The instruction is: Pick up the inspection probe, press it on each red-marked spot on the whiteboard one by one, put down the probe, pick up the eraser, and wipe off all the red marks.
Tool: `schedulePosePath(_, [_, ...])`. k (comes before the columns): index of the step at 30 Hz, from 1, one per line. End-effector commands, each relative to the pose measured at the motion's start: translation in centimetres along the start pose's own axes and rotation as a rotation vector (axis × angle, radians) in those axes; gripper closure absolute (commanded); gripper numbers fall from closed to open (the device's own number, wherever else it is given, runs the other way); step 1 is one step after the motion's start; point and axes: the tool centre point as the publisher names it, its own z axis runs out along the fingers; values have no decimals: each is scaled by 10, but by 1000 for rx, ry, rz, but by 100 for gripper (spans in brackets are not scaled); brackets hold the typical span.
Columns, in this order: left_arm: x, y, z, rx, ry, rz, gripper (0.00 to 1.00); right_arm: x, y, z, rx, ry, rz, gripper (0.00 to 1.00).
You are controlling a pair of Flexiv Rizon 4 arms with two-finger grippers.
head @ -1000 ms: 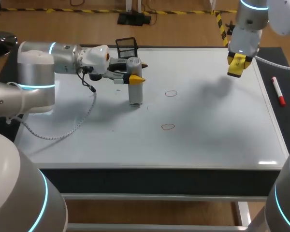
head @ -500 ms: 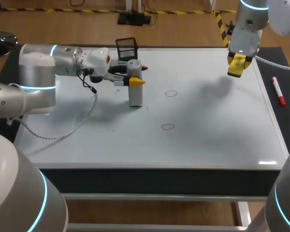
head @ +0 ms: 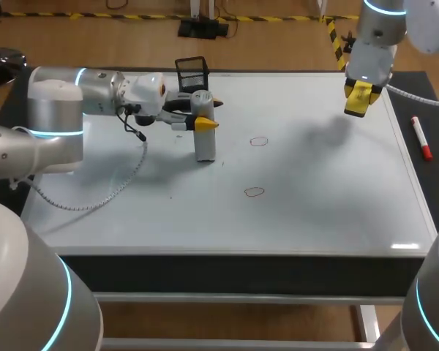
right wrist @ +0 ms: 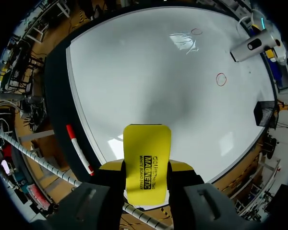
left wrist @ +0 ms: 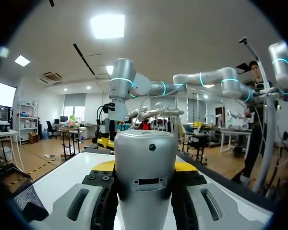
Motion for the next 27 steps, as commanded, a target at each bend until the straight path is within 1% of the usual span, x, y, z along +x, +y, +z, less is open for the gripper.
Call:
schedulePosePath(1, [2, 1, 0, -1, -5, 0, 100, 0, -1, -1, 0, 5, -1, 100])
schedulePosePath(5, [3, -6, -2, 2, -16, -6, 100, 0, -1, -1, 0, 5, -1, 100])
schedulePosePath(9, [-2, -15, -11, 15, -25, -9, 100, 0, -1, -1, 0, 5, -1, 100])
schedulePosePath(10, [-5, -17, -16, 36, -31, -11, 100, 0, -1, -1, 0, 5, -1, 100])
schedulePosePath(13, [-14, -22, -32, 35, -46, -11, 100, 0, -1, -1, 0, 5, -1, 100])
schedulePosePath(15, [-21, -27, -42, 18, -58, -9, 100, 0, -1, -1, 0, 5, -1, 100])
schedulePosePath(16, [-25, -30, -49, 28, -64, -3, 100, 0, -1, -1, 0, 5, -1, 100])
schedulePosePath(18, [-31, -36, -58, 5, -75, 3, 100, 0, -1, -1, 0, 5, -1, 100])
schedulePosePath(20, [-39, -44, -72, 37, -82, 1, 100, 0, -1, -1, 0, 5, -1, 100])
schedulePosePath(21, [-43, -47, -78, 16, -87, 7, 100, 0, -1, -1, 0, 5, -1, 100])
schedulePosePath(24, [-53, -53, -93, -6, -112, 4, 100, 0, -1, -1, 0, 5, -1, 100])
schedulePosePath(26, [-59, -56, -105, -1, -123, 8, 100, 0, -1, -1, 0, 5, -1, 100])
schedulePosePath(27, [-63, -57, -111, -17, -135, 6, 100, 0, -1, -1, 0, 5, -1, 100])
